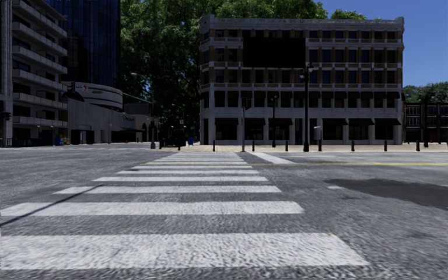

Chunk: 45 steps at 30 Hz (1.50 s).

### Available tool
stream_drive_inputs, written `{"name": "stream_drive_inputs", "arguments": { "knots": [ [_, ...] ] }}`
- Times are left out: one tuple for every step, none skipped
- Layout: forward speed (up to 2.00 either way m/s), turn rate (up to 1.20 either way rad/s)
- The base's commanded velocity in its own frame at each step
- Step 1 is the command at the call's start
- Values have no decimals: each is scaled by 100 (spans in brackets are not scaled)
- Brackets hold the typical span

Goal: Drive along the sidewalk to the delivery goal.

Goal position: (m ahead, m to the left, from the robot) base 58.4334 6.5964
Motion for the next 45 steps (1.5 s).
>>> {"name": "stream_drive_inputs", "arguments": {
  "knots": [
    [169, 0],
    [169, 0],
    [169, 0],
    [169, 0],
    [169, 0],
    [169, 0],
    [169, 0],
    [169, 0],
    [169, 0],
    [169, 0],
    [169, 0],
    [169, 0],
    [169, 0],
    [169, 0],
    [169, 0],
    [169, 0],
    [169, 0],
    [169, 0],
    [169, 0],
    [169, 0],
    [169, 0],
    [169, 0],
    [169, 0],
    [169, 0],
    [169, 0],
    [169, 0],
    [169, 0],
    [169, 0],
    [169, 0],
    [169, 0],
    [169, 0],
    [169, 0],
    [169, 0],
    [169, 0],
    [169, 0],
    [169, 0],
    [169, 0],
    [169, 0],
    [169, 0],
    [169, 8],
    [169, 8],
    [169, 28],
    [169, 51],
    [169, 64],
    [169, 64]
  ]
}}
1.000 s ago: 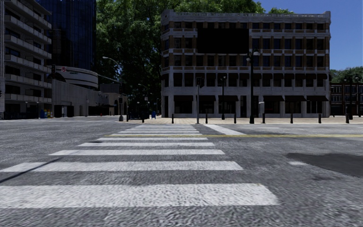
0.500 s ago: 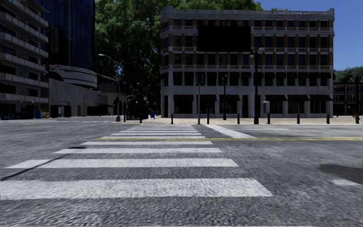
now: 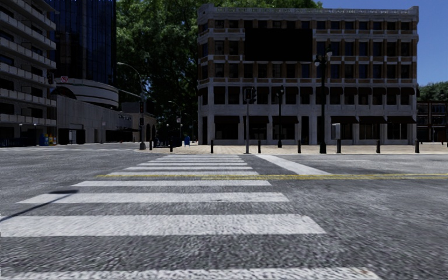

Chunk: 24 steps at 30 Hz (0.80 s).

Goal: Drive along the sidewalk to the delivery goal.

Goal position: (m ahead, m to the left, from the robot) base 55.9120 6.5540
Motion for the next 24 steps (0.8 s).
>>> {"name": "stream_drive_inputs", "arguments": {
  "knots": [
    [169, 68],
    [169, 69],
    [169, 27],
    [169, 7],
    [169, 0],
    [169, 0],
    [169, 0],
    [169, 0],
    [169, 0],
    [169, 0],
    [169, 0],
    [169, 0],
    [169, 0],
    [169, 0],
    [169, 0],
    [169, 0],
    [169, 0],
    [169, 0],
    [169, 0],
    [169, 0],
    [169, 0],
    [169, 0],
    [169, 0],
    [169, 0]
  ]
}}
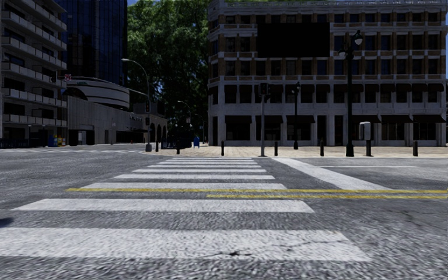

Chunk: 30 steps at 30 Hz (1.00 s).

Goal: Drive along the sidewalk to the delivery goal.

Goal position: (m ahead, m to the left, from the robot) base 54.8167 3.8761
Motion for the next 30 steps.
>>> {"name": "stream_drive_inputs", "arguments": {
  "knots": [
    [169, 15],
    [169, 86],
    [169, 100],
    [169, 100],
    [169, 106],
    [169, 107],
    [169, 88],
    [169, 67],
    [169, 67],
    [169, 13],
    [169, 1],
    [169, 0],
    [169, 0],
    [169, 0],
    [169, 0],
    [169, 0],
    [169, 0],
    [169, 0],
    [169, 0],
    [169, 0],
    [169, 0],
    [169, 0],
    [169, 0],
    [169, 0],
    [169, 0],
    [169, 0],
    [169, 0],
    [169, 0],
    [169, 0],
    [169, 0]
  ]
}}
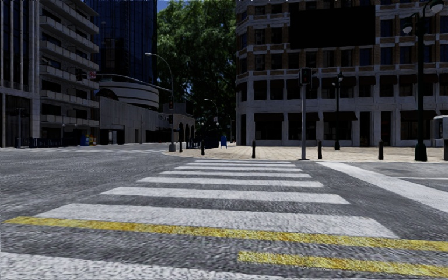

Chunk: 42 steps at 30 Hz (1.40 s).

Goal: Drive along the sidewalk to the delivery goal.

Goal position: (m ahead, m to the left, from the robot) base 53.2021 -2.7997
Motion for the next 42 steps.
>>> {"name": "stream_drive_inputs", "arguments": {
  "knots": [
    [169, 0],
    [169, 0],
    [168, 0],
    [168, 0],
    [168, 0],
    [168, 0],
    [168, 0],
    [168, 0],
    [168, 0],
    [168, 0],
    [168, 0],
    [168, 0],
    [168, 0],
    [168, 0],
    [168, 0],
    [168, 0],
    [168, 0],
    [168, 0],
    [168, 0],
    [168, 0],
    [168, 0],
    [168, 0],
    [168, 0],
    [168, 0],
    [168, 0],
    [168, 0],
    [168, 0],
    [168, 0],
    [168, 0],
    [168, 0],
    [168, 0],
    [168, 0],
    [168, 0],
    [168, 0],
    [168, 0],
    [168, 0],
    [168, 0],
    [168, 0],
    [168, 0],
    [168, 0],
    [168, 0],
    [168, 0]
  ]
}}
